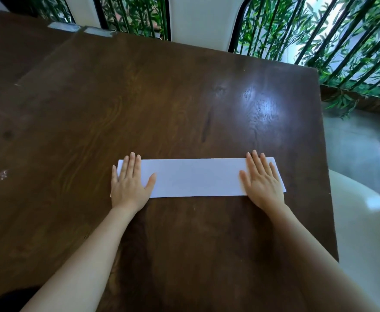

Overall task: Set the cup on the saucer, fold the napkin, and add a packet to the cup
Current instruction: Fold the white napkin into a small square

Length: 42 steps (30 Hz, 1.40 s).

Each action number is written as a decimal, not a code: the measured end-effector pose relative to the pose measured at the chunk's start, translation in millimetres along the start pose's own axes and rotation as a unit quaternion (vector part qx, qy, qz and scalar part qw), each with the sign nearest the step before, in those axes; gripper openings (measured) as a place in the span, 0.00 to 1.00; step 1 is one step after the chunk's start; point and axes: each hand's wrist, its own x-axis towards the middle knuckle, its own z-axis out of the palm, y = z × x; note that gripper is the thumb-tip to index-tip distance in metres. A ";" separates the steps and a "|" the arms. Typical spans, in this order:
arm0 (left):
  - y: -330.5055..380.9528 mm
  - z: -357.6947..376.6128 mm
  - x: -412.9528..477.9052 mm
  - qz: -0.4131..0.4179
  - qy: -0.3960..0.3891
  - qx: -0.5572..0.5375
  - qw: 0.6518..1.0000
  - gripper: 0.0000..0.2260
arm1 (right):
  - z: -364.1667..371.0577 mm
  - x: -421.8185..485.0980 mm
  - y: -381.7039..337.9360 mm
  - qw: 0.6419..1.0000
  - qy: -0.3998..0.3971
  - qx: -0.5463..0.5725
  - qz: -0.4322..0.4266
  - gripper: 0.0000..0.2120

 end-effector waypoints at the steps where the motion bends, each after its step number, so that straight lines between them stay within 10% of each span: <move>1: -0.2 -0.4 -0.2 -0.001 -0.002 -0.001 1.000 0.39 | 0.4 -0.2 -0.1 1.000 -0.001 -0.003 -0.002 0.28; 7: 0.7 -0.5 -0.7 -0.004 -0.004 0.002 1.000 0.35 | -12.7 -3.7 0.3 0.996 0.051 0.073 -0.017 0.24; 11: 2.2 -0.1 -0.9 -0.003 0.002 0.001 1.000 0.34 | -27.7 -18.0 0.9 0.977 0.107 0.096 0.158 0.24; 22: 2.0 0.2 -0.9 -0.002 0.017 -0.013 1.000 0.33 | -56.9 6.0 19.1 0.899 -0.068 0.263 0.344 0.21; 34: 2.0 1.6 -1.8 -0.003 0.022 -0.023 0.999 0.33 | -115.3 -6.3 -53.1 0.926 0.147 0.282 0.205 0.08; 42: -0.2 0.7 -2.1 0.000 0.016 -0.030 0.999 0.33 | -102.1 -7.7 -164.9 0.950 0.141 0.262 0.094 0.10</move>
